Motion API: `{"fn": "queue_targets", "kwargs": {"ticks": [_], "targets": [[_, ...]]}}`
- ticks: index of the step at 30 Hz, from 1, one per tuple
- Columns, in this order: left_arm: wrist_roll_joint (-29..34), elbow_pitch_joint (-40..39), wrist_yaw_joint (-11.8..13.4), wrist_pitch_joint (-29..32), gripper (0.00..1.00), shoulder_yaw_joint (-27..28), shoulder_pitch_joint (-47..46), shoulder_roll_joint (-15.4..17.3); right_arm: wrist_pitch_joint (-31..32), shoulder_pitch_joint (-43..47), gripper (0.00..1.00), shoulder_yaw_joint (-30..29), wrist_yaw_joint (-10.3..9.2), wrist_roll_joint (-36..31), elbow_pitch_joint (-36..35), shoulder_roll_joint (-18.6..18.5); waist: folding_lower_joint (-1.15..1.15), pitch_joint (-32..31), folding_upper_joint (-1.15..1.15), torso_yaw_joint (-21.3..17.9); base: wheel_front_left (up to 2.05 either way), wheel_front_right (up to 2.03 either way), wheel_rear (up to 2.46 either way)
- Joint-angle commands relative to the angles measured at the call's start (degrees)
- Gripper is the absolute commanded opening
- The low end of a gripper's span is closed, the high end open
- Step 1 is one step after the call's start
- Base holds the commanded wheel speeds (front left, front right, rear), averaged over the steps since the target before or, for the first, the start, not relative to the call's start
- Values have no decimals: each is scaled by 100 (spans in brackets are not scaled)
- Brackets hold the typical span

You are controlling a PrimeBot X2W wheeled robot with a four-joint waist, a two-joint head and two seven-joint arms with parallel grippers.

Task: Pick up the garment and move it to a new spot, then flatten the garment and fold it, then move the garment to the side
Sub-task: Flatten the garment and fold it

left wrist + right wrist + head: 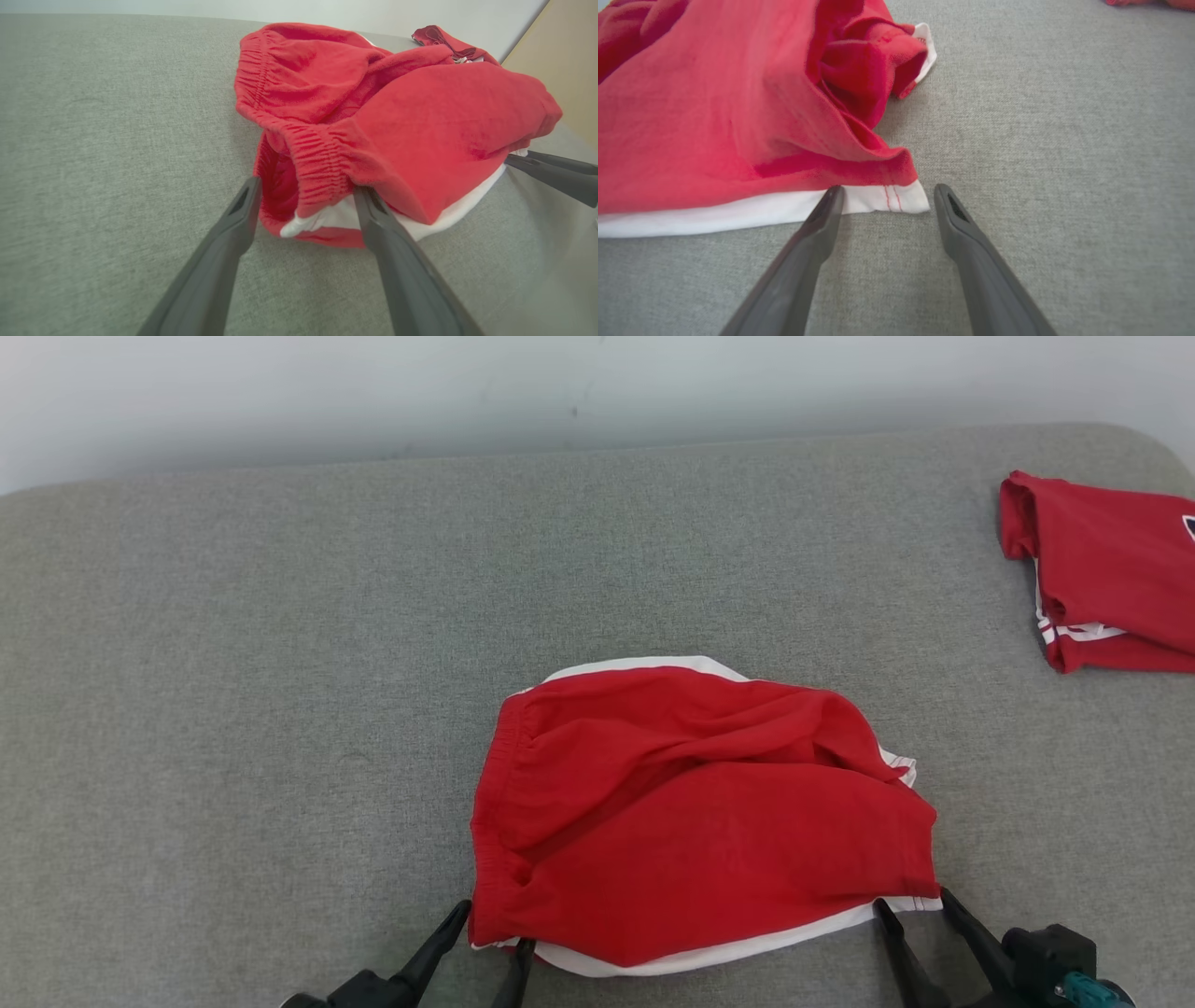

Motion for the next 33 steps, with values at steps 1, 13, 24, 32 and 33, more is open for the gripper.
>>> {"fn": "queue_targets", "kwargs": {"ticks": [1,13,24,32,33], "targets": [[-35,22,10,-1,100,-36,-86,7,6,-76,100,88,0,77,84,1,-1,19,-1,7,0,0,0],[-123,-252,10,-1,0,-238,35,-45,4,94,0,349,0,465,-139,-112,-1,-137,-1,77,0,0,0],[-17,-1212,10,-1,0,-106,-196,237,3,318,0,207,0,820,-1884,-331,-1,-138,-1,-46,0,0,0],[-509,-1147,10,-1,0,-438,-2065,945,167,-1244,0,650,0,1543,-2124,-725,-1,261,-1,-158,0,0,0],[-569,-1051,10,0,0,-513,-2425,1061,266,-1531,0,649,0,1677,-2087,-731,-1,369,-1,-170,0,0,0]]}}
